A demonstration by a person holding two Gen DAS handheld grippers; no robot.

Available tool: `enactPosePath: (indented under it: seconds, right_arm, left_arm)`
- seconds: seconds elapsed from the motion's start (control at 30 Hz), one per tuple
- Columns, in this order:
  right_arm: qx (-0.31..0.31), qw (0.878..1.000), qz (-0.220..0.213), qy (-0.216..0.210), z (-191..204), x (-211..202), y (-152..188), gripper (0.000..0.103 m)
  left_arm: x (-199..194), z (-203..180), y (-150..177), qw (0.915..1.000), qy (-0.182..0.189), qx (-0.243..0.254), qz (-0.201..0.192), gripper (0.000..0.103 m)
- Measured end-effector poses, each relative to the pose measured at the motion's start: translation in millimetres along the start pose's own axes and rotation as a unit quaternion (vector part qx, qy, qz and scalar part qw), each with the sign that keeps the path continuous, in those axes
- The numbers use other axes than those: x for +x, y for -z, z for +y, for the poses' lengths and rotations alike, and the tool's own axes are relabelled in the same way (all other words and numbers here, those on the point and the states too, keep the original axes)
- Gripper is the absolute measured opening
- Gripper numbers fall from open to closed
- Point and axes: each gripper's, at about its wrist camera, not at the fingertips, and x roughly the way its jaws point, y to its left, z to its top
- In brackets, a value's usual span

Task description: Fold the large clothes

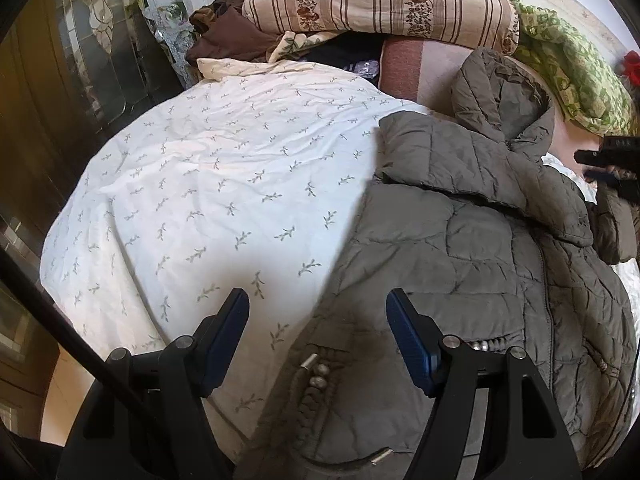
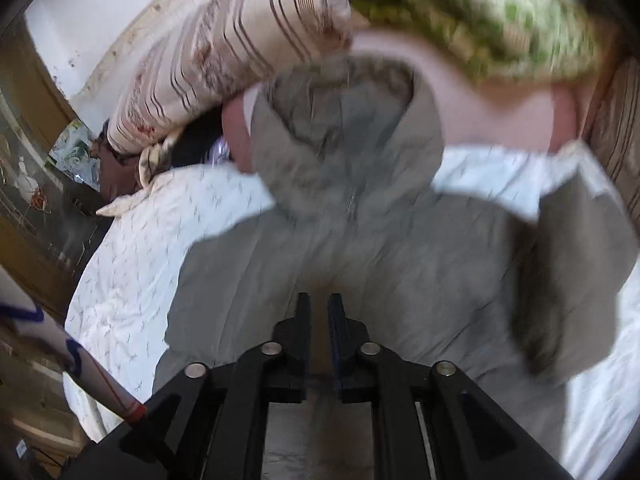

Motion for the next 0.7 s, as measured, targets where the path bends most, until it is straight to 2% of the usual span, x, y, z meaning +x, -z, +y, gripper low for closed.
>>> enactPosePath:
  seconds: [0.03, 0.1, 0.2, 0.27, 0.37, 0.5, 0.6, 0.7]
  right_arm:
    - [0.014, 1.000, -0.001, -0.003, -9.4, 0.5, 5.3, 0.046]
    - [0.041, 0.999, -0.016, 0.015, -37.8, -8.2, 13.8, 0.063]
    - [0.074, 0.996, -0.046, 0.027, -92.9, -42.5, 23.8, 0.063]
    - [0.096, 0.991, -0.074, 0.058, -138.5, -74.9, 29.3, 0.063]
    - [0.164, 0.977, -0.090, 0.107, -214.5, -100.8, 31.8, 0.073]
    - [0.284, 0.949, -0.081, 0.112, -316.7, -89.9, 36.3, 0.073]
    - [0.319, 0.937, -0.080, 0.121, -359.6, -73.4, 32.3, 0.071]
    - [0.341, 0.929, -0.081, 0.120, -381.1, -54.7, 21.2, 0.066]
  left_arm:
    - [0.9, 1.0, -0.3, 1.0000, -0.005, 0.003, -0.001, 0.070]
    - [4.1, 2.4, -0.6, 1.0000, -0.009, 0.004, 0.000, 0.070]
    - [12.3, 2.4, -0.7, 0.9999, -0.002, -0.002, 0.010, 0.070]
    - [18.2, -0.4, -0.1, 0.9999, 0.002, -0.003, 0.016, 0.070]
    - [27.5, -8.1, 1.7, 0.9996, 0.007, -0.006, 0.027, 0.070]
    - [37.7, -24.3, 1.9, 0.9990, 0.016, 0.003, 0.042, 0.070]
    - [37.8, -36.5, -0.6, 0.9991, 0.013, 0.017, 0.036, 0.070]
    - [38.9, -49.9, -5.6, 0.9990, 0.010, 0.031, 0.029, 0.070]
